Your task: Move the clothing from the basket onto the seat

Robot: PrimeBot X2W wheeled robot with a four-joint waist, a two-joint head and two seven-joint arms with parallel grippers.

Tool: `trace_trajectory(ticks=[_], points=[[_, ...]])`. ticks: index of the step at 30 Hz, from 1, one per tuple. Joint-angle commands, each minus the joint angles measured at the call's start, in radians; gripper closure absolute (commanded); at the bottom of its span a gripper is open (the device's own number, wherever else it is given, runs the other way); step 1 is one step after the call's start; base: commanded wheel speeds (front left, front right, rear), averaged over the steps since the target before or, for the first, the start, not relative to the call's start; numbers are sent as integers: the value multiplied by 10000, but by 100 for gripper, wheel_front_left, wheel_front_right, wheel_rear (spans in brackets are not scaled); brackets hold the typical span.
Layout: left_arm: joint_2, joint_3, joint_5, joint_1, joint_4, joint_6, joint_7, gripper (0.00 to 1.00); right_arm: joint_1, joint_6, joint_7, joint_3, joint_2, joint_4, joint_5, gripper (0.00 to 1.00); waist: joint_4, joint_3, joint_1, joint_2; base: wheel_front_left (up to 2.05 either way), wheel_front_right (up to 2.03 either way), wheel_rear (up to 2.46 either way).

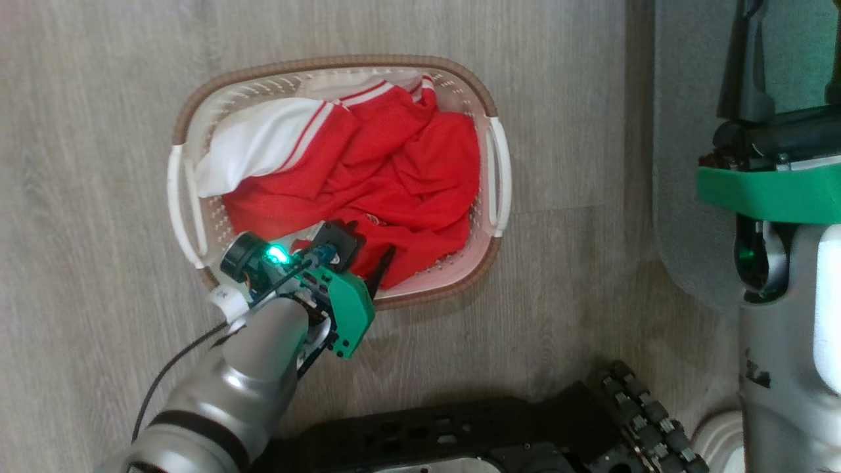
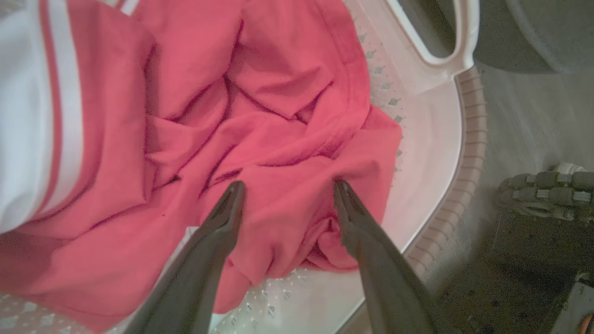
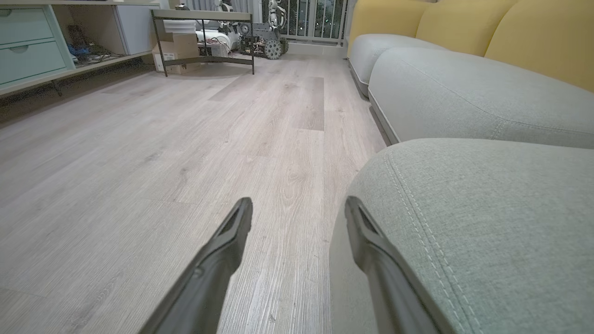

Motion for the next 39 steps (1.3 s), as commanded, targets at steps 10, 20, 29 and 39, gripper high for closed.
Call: trace_trajectory(ticks=[10,20,29,39], points=[[91,-610,-840,-178,491,-61,313,100,81,-2,-61,190,-20,-312,281,0,-337,203,-1,1,0,0,0],[91,-862,-1359,-264,567,-62,-228,100,175,-2,-61,184,-20,104,433,0,-222,-841,-1,1,0,0,0],[253,-12,-1701,19,-860,151,-408,100,641,-2,-61,269,-20,772,487,0,9,-2976,-1,1,0,0,0],[730,1027,-1674,900,-3136,326,-412,100,1718,-2,-61,303,-20,1597,392,0,301,-5455,-1,1,0,0,0]])
